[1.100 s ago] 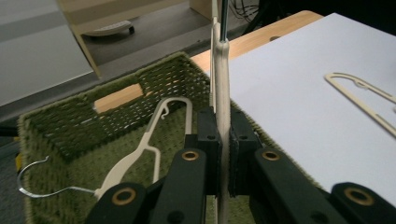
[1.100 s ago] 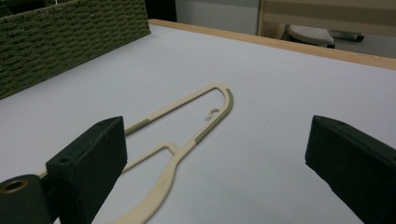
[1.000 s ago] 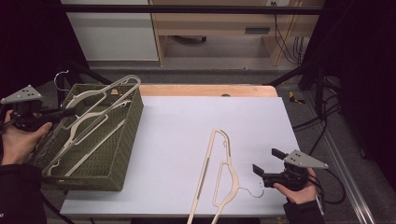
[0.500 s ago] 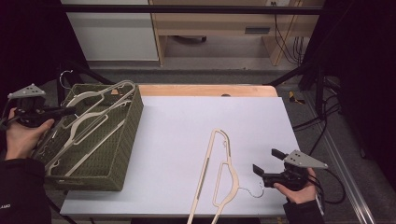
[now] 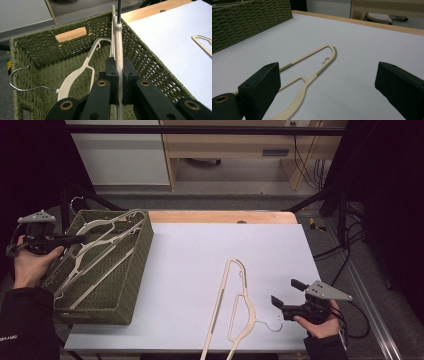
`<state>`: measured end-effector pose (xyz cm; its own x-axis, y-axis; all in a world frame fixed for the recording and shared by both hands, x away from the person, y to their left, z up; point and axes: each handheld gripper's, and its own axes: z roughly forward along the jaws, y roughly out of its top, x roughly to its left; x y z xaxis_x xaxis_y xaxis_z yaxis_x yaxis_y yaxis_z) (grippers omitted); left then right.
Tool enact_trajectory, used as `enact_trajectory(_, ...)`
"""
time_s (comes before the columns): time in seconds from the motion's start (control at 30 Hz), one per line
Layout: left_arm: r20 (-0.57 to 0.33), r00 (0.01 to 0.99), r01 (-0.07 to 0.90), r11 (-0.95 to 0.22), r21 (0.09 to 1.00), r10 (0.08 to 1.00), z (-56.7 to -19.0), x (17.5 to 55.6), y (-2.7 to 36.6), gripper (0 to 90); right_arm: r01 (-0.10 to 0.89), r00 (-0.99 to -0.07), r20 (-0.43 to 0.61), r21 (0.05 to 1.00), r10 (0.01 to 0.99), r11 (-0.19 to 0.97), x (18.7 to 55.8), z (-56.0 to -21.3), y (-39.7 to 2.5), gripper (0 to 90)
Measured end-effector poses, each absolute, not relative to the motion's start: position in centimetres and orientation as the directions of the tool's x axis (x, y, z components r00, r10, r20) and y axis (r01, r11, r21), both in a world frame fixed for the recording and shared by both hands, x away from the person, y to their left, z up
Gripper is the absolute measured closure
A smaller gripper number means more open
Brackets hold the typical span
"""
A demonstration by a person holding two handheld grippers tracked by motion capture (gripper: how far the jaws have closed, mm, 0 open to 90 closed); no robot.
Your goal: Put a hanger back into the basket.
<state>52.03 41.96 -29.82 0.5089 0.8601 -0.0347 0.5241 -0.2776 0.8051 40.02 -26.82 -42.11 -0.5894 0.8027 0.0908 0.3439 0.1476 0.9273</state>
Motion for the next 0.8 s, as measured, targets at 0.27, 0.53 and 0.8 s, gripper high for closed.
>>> enact_trajectory(0.27, -0.004, 0.511, 0.523, -0.307, 0.795, 0.86, -30.0, 52.5, 41.9, 85.8, 0.343, -0.593, 0.089, 0.927, 0.8, 0.151, 40.0, -42.2, -26.7, 7.1)
enact_trajectory(0.53, -0.014, 0.513, 0.547, -0.315, 0.776, 0.858, -30.7, 53.1, 41.7, 85.5, 0.346, -0.593, 0.093, 0.926, 0.8, 0.148, 40.1, -42.3, -26.8, 7.4)
enact_trajectory(0.8, 0.002, 0.509, 0.553, -0.329, 0.765, 0.861, -31.3, 53.3, 40.9, 85.3, 0.346, -0.597, 0.098, 0.927, 0.796, 0.146, 40.0, -42.2, -26.7, 7.6)
